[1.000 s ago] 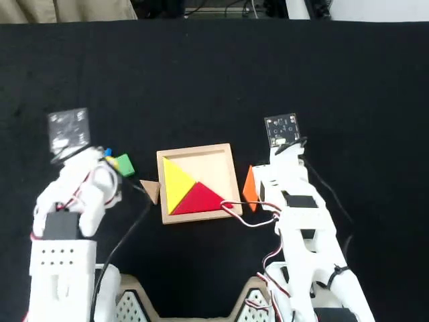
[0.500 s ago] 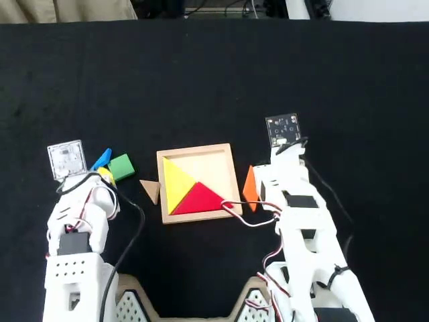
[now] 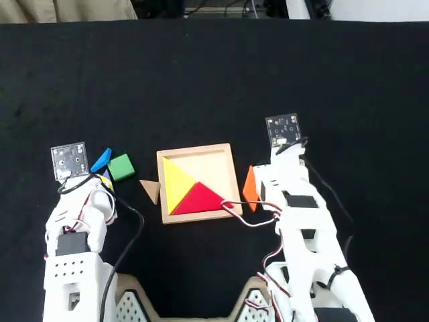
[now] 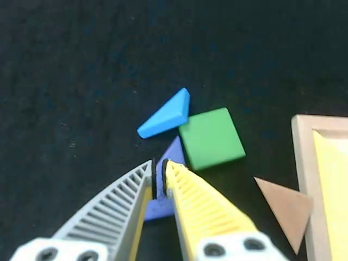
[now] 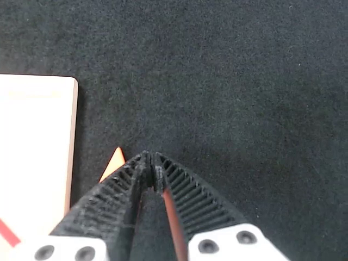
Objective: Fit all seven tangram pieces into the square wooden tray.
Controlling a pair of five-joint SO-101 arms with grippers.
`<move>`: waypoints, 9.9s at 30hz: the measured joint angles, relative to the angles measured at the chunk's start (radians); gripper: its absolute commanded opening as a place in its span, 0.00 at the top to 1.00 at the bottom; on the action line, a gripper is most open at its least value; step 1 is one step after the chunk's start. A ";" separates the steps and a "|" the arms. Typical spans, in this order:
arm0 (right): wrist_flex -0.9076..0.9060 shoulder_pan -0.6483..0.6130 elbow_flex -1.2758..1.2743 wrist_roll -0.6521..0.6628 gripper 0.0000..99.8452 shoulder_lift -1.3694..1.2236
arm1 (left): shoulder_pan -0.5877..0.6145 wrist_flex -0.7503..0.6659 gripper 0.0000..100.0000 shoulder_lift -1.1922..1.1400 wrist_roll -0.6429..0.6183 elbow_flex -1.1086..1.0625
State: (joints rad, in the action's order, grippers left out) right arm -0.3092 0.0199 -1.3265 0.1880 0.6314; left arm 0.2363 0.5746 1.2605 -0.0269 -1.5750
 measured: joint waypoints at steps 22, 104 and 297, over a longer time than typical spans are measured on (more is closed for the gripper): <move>-0.746 -0.046 0.342 0.012 0.98 0.029 | -0.021 -0.008 0.94 0.000 0.000 0.000; -0.736 -0.160 0.934 -0.107 0.88 -0.825 | -0.081 -0.049 0.94 0.000 0.044 -0.002; -0.700 -0.106 0.654 -0.270 0.87 -0.628 | -0.083 -0.049 0.94 0.000 0.046 -0.002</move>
State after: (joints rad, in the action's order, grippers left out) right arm -1.0088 -0.0859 -0.6728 -0.0821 0.0038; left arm 0.1534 0.5255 1.2605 0.0192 -1.5766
